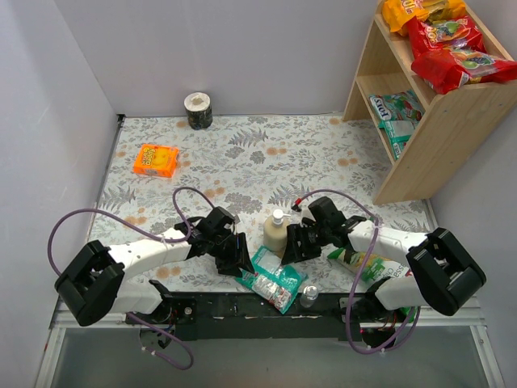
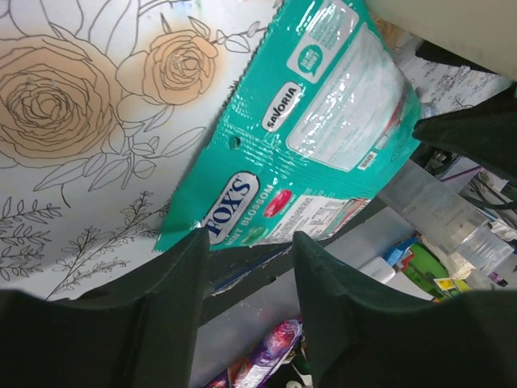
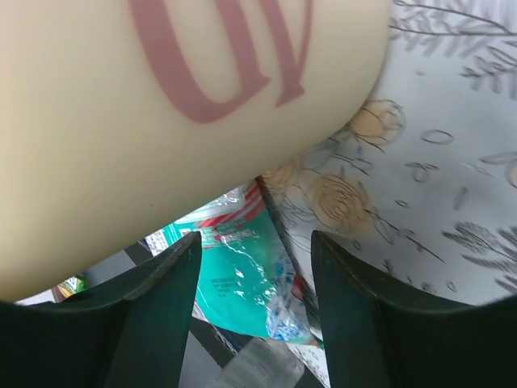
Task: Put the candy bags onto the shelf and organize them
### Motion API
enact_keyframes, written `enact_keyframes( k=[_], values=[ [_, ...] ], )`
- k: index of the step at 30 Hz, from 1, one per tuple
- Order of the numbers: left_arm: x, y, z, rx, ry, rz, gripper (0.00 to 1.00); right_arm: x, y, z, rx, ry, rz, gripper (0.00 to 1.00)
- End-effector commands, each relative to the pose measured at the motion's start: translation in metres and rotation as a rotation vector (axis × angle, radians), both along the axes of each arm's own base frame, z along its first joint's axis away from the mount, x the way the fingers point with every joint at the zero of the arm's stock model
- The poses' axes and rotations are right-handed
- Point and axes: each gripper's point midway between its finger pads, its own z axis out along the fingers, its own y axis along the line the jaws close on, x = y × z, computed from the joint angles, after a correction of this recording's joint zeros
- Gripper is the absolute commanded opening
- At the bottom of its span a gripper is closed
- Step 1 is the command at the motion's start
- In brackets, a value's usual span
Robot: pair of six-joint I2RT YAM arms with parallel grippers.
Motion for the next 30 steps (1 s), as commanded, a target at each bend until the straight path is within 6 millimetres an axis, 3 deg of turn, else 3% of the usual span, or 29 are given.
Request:
enact_keyframes(
  k=[1, 4, 9, 14, 21, 27, 29, 30],
  values=[
    [-0.005, -0.004, -0.004, -0.028, 0.019, 0.001, 0.42, -0.006, 0.007, -0.015, -0.01, 0.012, -0.008, 0.63],
    [-0.007, -0.004, -0.009, -0.031, 0.032, -0.002, 0.39, -0.013, 0.007, -0.023, -0.025, 0.036, -0.005, 0.6],
    [-0.007, -0.003, -0.014, -0.022, 0.038, -0.002, 0.37, -0.021, 0.003, -0.032, -0.048, 0.067, -0.014, 0.44],
    [-0.006, -0.005, -0.016, -0.028, 0.035, 0.003, 0.36, -0.025, -0.003, -0.033, -0.065, 0.078, -0.039, 0.36],
    [-0.002, -0.008, -0.018, -0.019, 0.02, -0.01, 0.33, -0.023, -0.002, -0.025, -0.056, 0.077, -0.064, 0.01],
    [0.013, -0.013, -0.011, -0.007, -0.033, 0.008, 0.36, -0.006, -0.011, -0.022, -0.144, 0.023, -0.135, 0.01],
    [0.019, -0.011, -0.007, 0.015, -0.062, 0.016, 0.41, 0.008, -0.014, -0.016, -0.18, -0.027, -0.166, 0.01],
    [0.024, -0.009, -0.007, 0.035, -0.085, 0.028, 0.45, 0.015, -0.026, -0.018, -0.246, -0.052, -0.206, 0.01]
  ],
)
